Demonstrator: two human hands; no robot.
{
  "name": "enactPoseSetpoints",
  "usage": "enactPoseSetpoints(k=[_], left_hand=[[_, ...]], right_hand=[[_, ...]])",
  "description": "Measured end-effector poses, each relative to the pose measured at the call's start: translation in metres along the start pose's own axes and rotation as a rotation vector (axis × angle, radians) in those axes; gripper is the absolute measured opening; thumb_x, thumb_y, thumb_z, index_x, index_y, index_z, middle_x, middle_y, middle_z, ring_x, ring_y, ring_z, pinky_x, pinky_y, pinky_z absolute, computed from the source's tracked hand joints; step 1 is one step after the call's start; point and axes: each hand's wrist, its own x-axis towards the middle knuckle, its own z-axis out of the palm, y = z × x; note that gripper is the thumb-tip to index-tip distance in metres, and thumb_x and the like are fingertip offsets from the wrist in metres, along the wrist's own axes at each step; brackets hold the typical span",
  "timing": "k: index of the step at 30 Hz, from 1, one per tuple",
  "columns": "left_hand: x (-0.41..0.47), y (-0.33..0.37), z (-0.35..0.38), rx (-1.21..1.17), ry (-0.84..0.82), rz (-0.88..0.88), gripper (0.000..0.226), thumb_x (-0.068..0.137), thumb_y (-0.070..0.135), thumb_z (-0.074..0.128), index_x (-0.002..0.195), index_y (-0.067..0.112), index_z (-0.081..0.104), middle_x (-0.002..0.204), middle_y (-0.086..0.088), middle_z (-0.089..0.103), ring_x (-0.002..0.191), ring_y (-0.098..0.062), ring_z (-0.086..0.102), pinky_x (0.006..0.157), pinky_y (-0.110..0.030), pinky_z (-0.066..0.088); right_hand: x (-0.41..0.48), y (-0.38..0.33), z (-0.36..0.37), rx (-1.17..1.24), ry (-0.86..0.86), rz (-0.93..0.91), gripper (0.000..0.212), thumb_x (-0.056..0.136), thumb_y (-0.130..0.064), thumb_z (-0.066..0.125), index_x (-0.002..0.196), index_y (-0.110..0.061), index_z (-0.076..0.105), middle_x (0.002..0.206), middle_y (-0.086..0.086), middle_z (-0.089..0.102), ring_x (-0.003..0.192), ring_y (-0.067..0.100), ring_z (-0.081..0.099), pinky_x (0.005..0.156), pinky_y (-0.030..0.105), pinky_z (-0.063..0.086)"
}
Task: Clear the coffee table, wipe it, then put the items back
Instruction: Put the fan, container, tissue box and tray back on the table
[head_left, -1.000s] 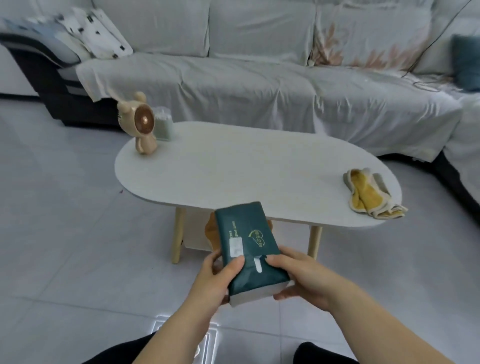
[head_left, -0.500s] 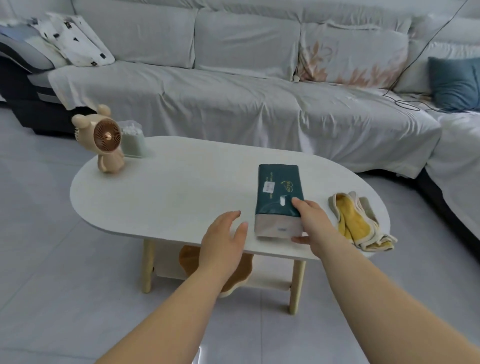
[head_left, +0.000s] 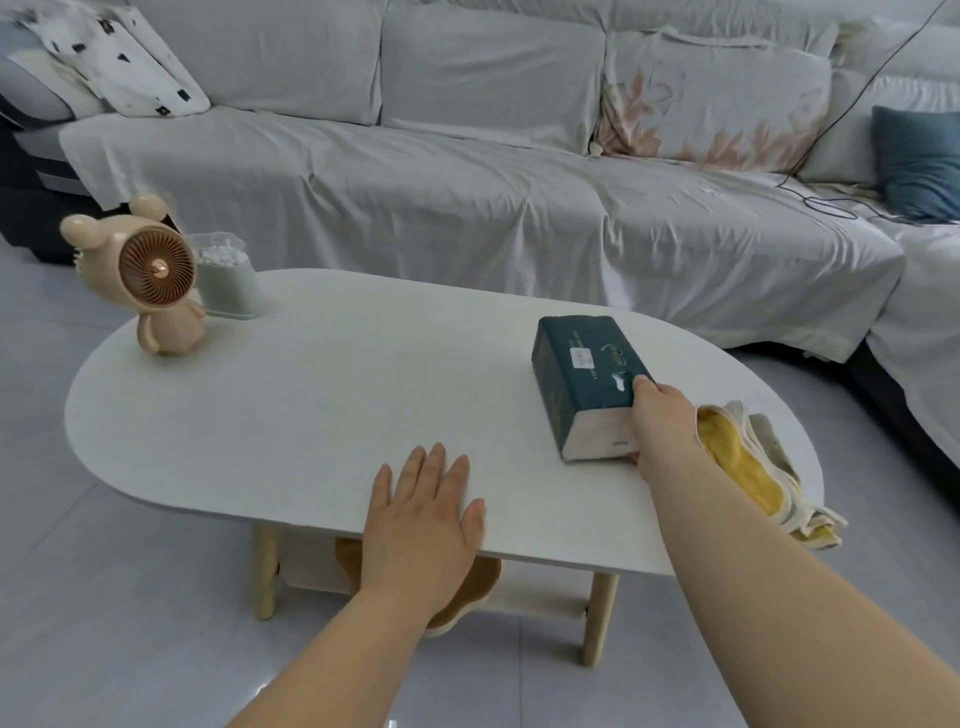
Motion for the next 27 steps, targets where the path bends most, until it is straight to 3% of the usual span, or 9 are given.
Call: enactPoseSetpoints(k=[6, 8, 11, 14, 19, 21, 23, 24, 27], left_hand=[[0.000, 0.001, 0.000, -0.020, 0.016, 0.001, 0.055, 0.090, 0.046, 0.004, 0.141, 0.027, -0.002, 0.156, 0.002, -0.003, 0.143, -0.017, -0.007, 0.114, -0.037, -0.008], [0.001, 0.001, 0.000, -0.016, 0.017, -0.001, 0.055, 0.090, 0.046, 0.004, 0.141, 0.027, -0.003, 0.156, 0.002, -0.004, 0.143, -0.017, -0.007, 0.114, -0.037, -0.008], [0.000, 0.000, 0.002, -0.019, 0.030, -0.003, 0.055, 0.090, 0.046, 0.004, 0.141, 0.028, -0.002, 0.156, 0.002, -0.002, 0.143, -0.017, -0.006, 0.114, -0.038, -0.007], [0.000, 0.001, 0.002, -0.014, 0.023, 0.001, 0.055, 0.090, 0.046, 0.004, 0.141, 0.028, -0.001, 0.156, 0.002, -0.002, 0.143, -0.018, -0.005, 0.114, -0.038, -0.007], [-0.014, -0.004, -0.007, -0.119, 0.055, 0.078, 0.053, 0.092, 0.043, 0.014, 0.142, 0.025, 0.006, 0.156, 0.002, 0.008, 0.143, -0.015, 0.006, 0.115, -0.031, -0.001], [-0.037, -0.012, -0.014, -0.265, 0.213, 0.130, 0.047, 0.090, 0.033, 0.033, 0.133, 0.014, 0.036, 0.142, -0.008, 0.042, 0.132, -0.019, 0.036, 0.110, -0.027, 0.021], [-0.064, -0.023, -0.007, -0.353, 0.463, 0.131, 0.035, 0.077, 0.025, 0.043, 0.100, 0.007, 0.063, 0.100, -0.014, 0.068, 0.100, -0.019, 0.053, 0.088, -0.031, 0.042], [-0.078, -0.029, 0.002, -0.400, 0.519, 0.069, 0.029, 0.074, 0.023, 0.044, 0.087, 0.007, 0.065, 0.086, -0.011, 0.069, 0.088, -0.018, 0.052, 0.078, -0.030, 0.044], [-0.105, -0.045, 0.032, -0.675, 0.298, -0.313, 0.013, 0.081, 0.013, 0.049, 0.079, 0.013, 0.062, 0.077, -0.004, 0.062, 0.078, -0.026, 0.056, 0.069, -0.026, 0.039]], right_hand=[[0.008, -0.002, 0.011, 0.057, 0.075, -0.010, 0.038, 0.094, -0.024, 0.033, 0.123, -0.004, 0.048, 0.109, 0.012, 0.052, 0.090, 0.024, 0.044, 0.077, 0.034, 0.041], [0.010, -0.002, 0.009, 0.028, 0.096, -0.015, 0.039, 0.094, -0.026, 0.032, 0.124, -0.005, 0.047, 0.103, 0.011, 0.050, 0.091, 0.025, 0.045, 0.084, 0.037, 0.045], [0.016, -0.005, 0.003, -0.084, 0.085, -0.022, 0.042, 0.095, -0.027, 0.031, 0.125, -0.001, 0.045, 0.111, 0.016, 0.050, 0.095, 0.030, 0.045, 0.096, 0.047, 0.045], [0.016, -0.008, 0.001, -0.241, 0.081, -0.046, 0.047, 0.096, -0.032, 0.028, 0.128, 0.001, 0.042, 0.123, 0.020, 0.051, 0.106, 0.035, 0.047, 0.097, 0.045, 0.040], [-0.015, 0.004, -0.009, -0.307, 0.169, -0.093, 0.053, 0.093, -0.039, 0.034, 0.139, -0.013, 0.027, 0.144, 0.015, 0.036, 0.132, 0.034, 0.028, 0.107, 0.046, 0.027], [-0.043, 0.015, -0.018, -0.240, 0.252, -0.289, 0.044, 0.092, -0.030, 0.042, 0.131, -0.010, 0.040, 0.133, 0.012, 0.047, 0.122, 0.027, 0.041, 0.103, 0.031, 0.033], [-0.077, 0.032, -0.025, -0.129, 0.177, -0.448, 0.021, 0.090, -0.017, 0.047, 0.108, -0.010, 0.056, 0.101, 0.004, 0.060, 0.086, 0.009, 0.054, 0.076, -0.002, 0.037], [-0.093, 0.044, -0.027, -0.111, 0.080, -0.468, 0.012, 0.089, -0.012, 0.048, 0.091, -0.013, 0.060, 0.083, -0.002, 0.061, 0.071, 0.003, 0.051, 0.060, -0.005, 0.036], [-0.130, 0.089, -0.025, -0.137, -0.178, -0.383, 0.032, 0.084, -0.005, 0.052, 0.057, -0.022, 0.057, 0.047, -0.009, 0.060, 0.049, 0.004, 0.048, 0.046, 0.004, 0.037]])
